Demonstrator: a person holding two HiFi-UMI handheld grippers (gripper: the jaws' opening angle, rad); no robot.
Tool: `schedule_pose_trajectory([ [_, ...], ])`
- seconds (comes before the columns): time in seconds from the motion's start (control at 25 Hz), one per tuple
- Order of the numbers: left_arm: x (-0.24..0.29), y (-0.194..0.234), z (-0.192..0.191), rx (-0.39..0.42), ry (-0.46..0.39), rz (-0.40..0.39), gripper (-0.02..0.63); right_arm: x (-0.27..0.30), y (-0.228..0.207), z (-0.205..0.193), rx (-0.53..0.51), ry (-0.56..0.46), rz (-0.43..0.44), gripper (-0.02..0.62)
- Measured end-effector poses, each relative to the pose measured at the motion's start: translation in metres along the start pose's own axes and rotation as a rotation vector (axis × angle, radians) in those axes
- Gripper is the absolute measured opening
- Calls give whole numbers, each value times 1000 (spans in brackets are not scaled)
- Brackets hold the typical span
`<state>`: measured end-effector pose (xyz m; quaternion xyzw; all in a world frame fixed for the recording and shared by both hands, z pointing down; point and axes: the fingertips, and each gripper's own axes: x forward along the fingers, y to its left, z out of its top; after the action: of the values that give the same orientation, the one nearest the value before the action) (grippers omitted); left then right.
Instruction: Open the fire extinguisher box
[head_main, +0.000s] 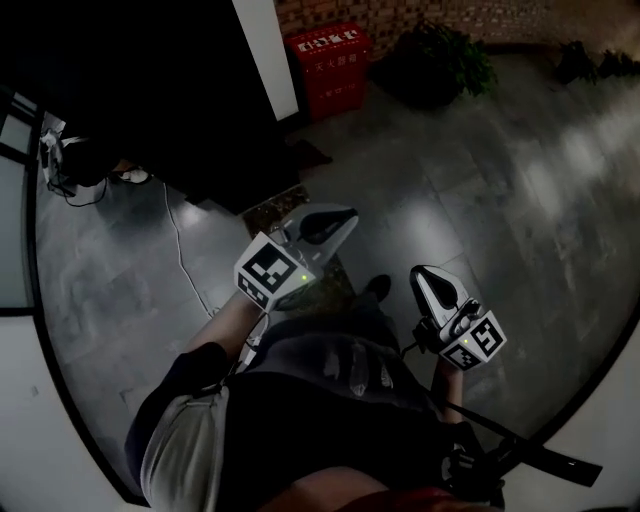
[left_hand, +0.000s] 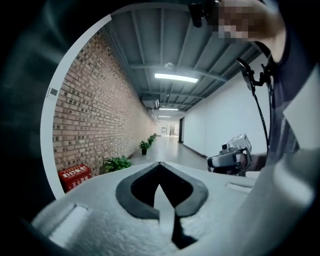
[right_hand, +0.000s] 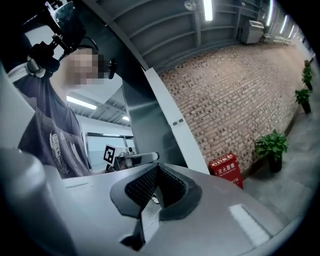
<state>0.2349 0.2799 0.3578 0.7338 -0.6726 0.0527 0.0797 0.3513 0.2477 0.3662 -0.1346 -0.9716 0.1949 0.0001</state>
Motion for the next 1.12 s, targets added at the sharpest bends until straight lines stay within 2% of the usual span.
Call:
schedule_pose_trajectory([
  [0.08, 26, 18, 13, -18, 9, 40, -5, 10, -34, 16, 20, 34, 34, 0],
  [0.2, 66, 67, 39, -29, 17, 107, -5, 45, -81, 49, 5, 100, 121, 0],
  [0.32, 111, 95, 50, -38, 32, 171, -5, 48, -127, 68, 39, 137, 177, 0],
  [0.4, 133, 112, 43, -58, 43, 209, -5, 49, -158, 72, 60, 142, 192, 0],
  [0.52, 142, 156, 19, -135, 52, 287, -5, 68, -194, 68, 84, 143, 209, 0],
  [0.68, 153, 213, 11, -177, 17, 352, -5, 107, -235, 69, 51, 181, 210, 0],
  [0.8, 162, 266, 5, -177, -11, 355, -5, 151, -257, 69, 2, 186, 180, 0],
  [0.92, 184, 315, 13, -192, -58, 347, -5, 192, -284, 86, -21, 176, 158, 0],
  [1.12, 209, 401, 28, -209, -95, 289, -5, 270, -320, 103, -51, 210, 129, 0],
])
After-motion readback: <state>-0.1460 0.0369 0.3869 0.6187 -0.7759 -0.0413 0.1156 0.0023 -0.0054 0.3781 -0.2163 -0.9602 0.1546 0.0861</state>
